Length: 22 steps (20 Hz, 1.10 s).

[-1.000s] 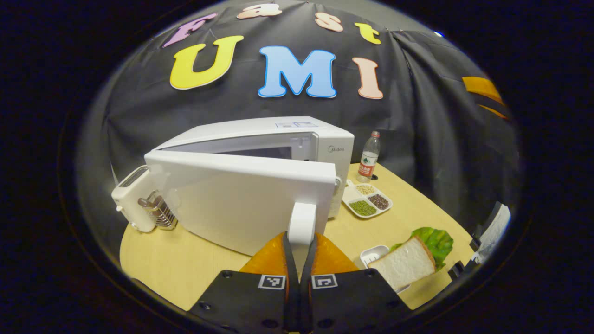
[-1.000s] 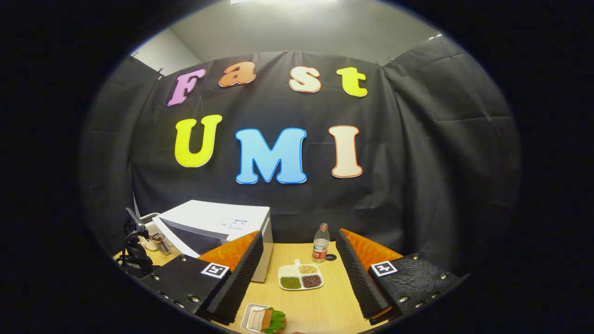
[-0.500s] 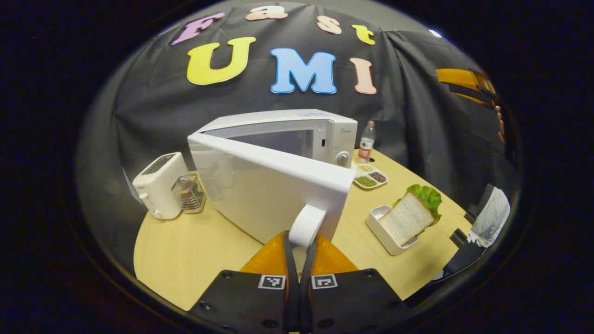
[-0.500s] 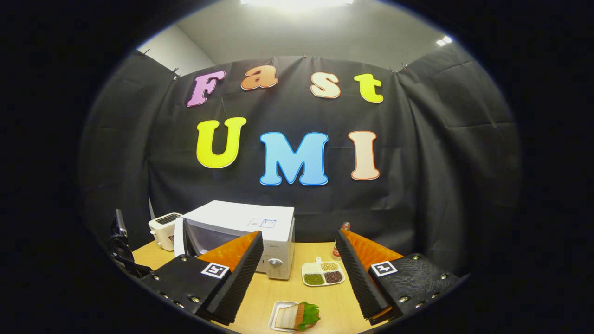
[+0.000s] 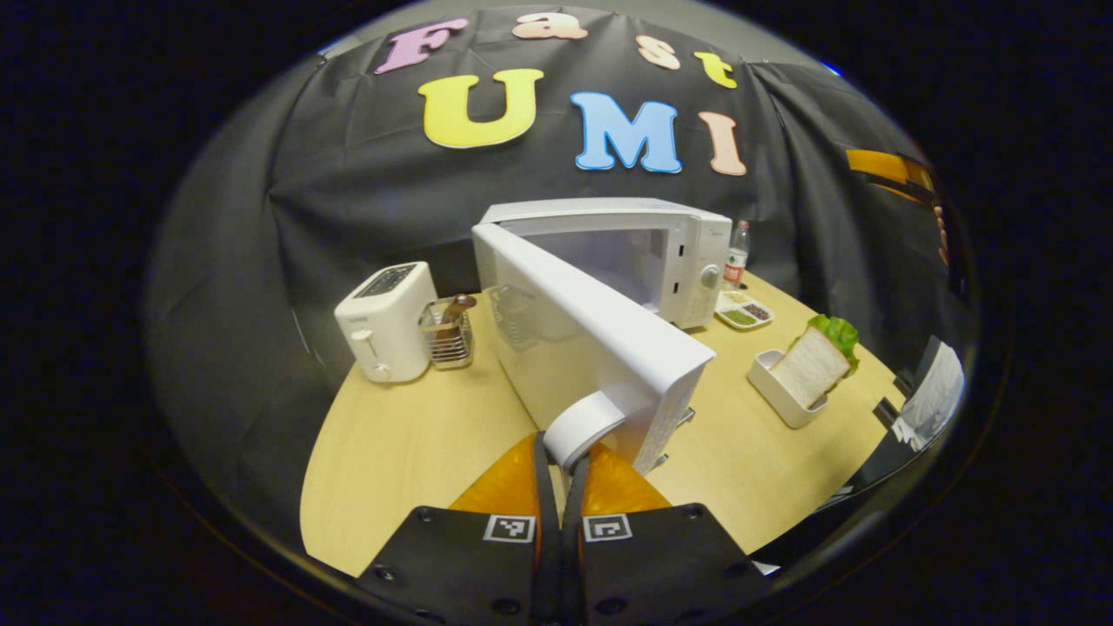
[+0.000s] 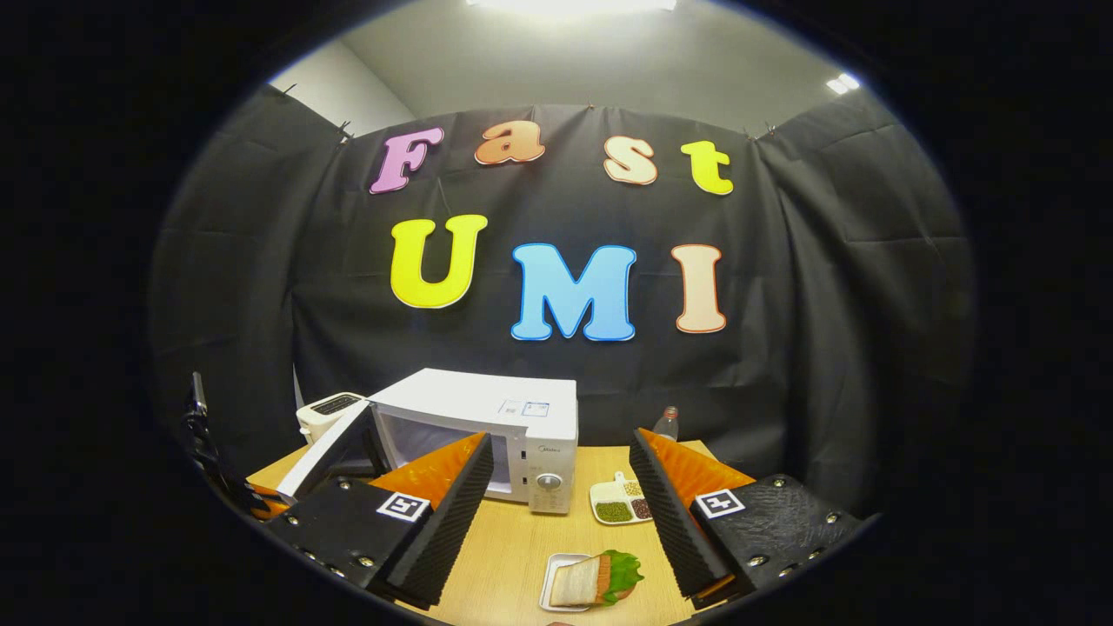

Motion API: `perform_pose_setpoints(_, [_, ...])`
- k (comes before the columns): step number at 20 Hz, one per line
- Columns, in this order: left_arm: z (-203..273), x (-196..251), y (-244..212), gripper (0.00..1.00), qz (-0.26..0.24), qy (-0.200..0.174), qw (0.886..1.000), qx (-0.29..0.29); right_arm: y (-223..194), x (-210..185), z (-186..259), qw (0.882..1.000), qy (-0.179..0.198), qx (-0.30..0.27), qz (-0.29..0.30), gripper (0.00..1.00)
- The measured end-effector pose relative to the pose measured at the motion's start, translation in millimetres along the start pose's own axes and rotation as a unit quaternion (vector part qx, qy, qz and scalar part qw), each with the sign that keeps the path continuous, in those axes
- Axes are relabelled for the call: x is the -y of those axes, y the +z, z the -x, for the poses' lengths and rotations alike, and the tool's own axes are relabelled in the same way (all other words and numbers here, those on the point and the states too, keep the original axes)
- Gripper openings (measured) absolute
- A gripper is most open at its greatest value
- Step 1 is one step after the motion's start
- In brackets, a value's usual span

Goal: Open the microwave oven with the left hand, put the food in, and close the microwave oven.

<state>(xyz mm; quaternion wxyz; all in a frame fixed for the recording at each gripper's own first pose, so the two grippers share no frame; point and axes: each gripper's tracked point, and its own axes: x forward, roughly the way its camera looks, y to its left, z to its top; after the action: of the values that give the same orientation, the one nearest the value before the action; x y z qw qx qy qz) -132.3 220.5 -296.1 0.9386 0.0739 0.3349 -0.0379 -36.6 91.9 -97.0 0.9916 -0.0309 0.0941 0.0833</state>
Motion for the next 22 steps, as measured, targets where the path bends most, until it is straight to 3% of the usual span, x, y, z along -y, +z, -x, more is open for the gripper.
perform_pose_setpoints(7, [12,-85,-15,0.08,0.031,0.006,0.999,0.009,-29,-20,-11,0.998,0.025,-0.052,-0.020,0.95])
perform_pose_setpoints(11, [11,-105,-18,0.06,0.032,-0.013,0.999,0.016,-58,-12,-21,0.994,0.036,-0.099,-0.038,0.95])
perform_pose_setpoints(14, [9,-111,-19,0.07,0.023,-0.029,0.999,0.019,-87,6,-25,0.988,0.034,-0.143,-0.042,0.95])
perform_pose_setpoints(17, [16,-114,-24,0.17,0.015,-0.034,0.999,0.017,-122,37,-21,0.982,0.016,-0.189,-0.018,0.95])
perform_pose_setpoints(19, [25,-120,-29,0.26,0.020,-0.021,0.999,0.015,-150,55,-17,0.974,0.007,-0.227,-0.005,0.96])
perform_pose_setpoints(22, [63,-136,-12,0.28,0.053,0.033,0.997,0.047,-191,76,-7,0.959,-0.008,-0.284,-0.015,0.95])
